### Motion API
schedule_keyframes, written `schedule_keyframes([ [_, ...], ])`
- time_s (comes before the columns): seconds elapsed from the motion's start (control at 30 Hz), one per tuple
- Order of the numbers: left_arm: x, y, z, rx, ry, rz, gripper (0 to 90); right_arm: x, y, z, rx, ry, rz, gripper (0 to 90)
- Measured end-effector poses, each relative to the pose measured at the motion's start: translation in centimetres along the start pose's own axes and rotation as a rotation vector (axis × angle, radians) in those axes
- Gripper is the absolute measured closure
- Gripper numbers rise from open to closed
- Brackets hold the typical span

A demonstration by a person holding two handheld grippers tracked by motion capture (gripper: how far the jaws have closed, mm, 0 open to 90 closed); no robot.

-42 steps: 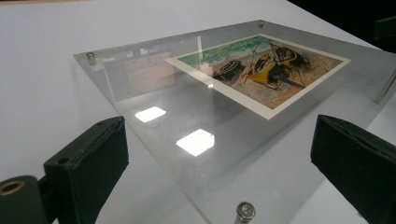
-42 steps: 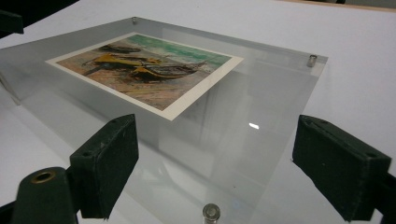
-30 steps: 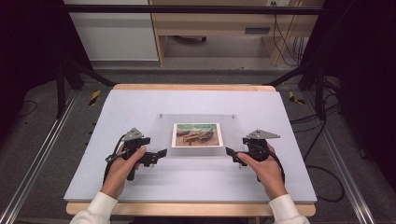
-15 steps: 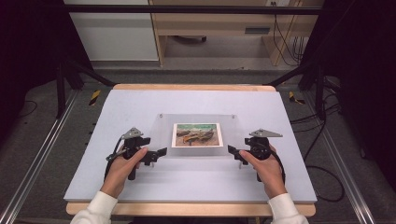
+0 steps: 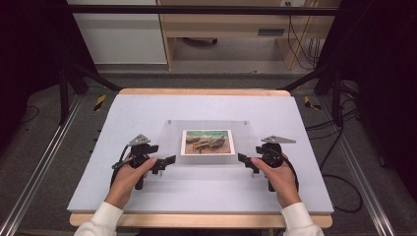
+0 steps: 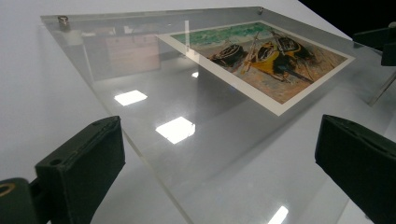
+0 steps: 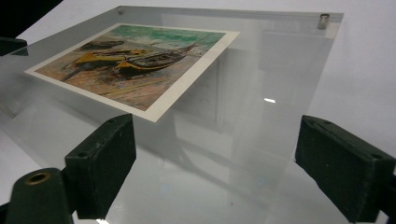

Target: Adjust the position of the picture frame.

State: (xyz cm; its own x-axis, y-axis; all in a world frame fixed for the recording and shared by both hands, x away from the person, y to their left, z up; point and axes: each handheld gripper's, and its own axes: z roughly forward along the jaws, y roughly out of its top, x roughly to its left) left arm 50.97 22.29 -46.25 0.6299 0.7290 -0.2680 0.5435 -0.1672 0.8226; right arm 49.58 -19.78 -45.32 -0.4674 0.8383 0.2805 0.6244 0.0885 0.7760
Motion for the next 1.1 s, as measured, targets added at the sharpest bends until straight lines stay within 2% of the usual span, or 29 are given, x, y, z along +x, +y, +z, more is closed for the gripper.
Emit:
schedule_keyframes([
  [0.1,-0.02,0.0,0.0,0.001,0.001,-0.001,1.0,0.02,0.07,0.05,0.006,-0.005,-0.009,11.9],
  [0.3,0.27,-0.14,0.05,0.003,-0.01,-0.033,1.3,-0.23,0.12,0.14,0.021,0.012,0.032,11.6],
  [0.57,0.24,-0.17,0.1,0.003,-0.009,-0.046,1.3,-0.38,0.09,0.3,0.028,0.019,0.067,11.1],
  [0.77,0.5,-0.35,0.04,0.013,-0.029,-0.081,1.6,-0.58,-0.01,0.04,0.04,0.043,0.081,11.3],
  [0.87,0.5,-0.48,0.21,0.014,-0.056,-0.105,1.9,-0.61,-0.03,0.1,0.043,0.047,0.099,11.1],
  [1.1,0.49,-0.52,0.48,0.007,-0.057,-0.109,1.7,-0.74,-0.06,0.21,0.041,0.052,0.109,11.1],
])
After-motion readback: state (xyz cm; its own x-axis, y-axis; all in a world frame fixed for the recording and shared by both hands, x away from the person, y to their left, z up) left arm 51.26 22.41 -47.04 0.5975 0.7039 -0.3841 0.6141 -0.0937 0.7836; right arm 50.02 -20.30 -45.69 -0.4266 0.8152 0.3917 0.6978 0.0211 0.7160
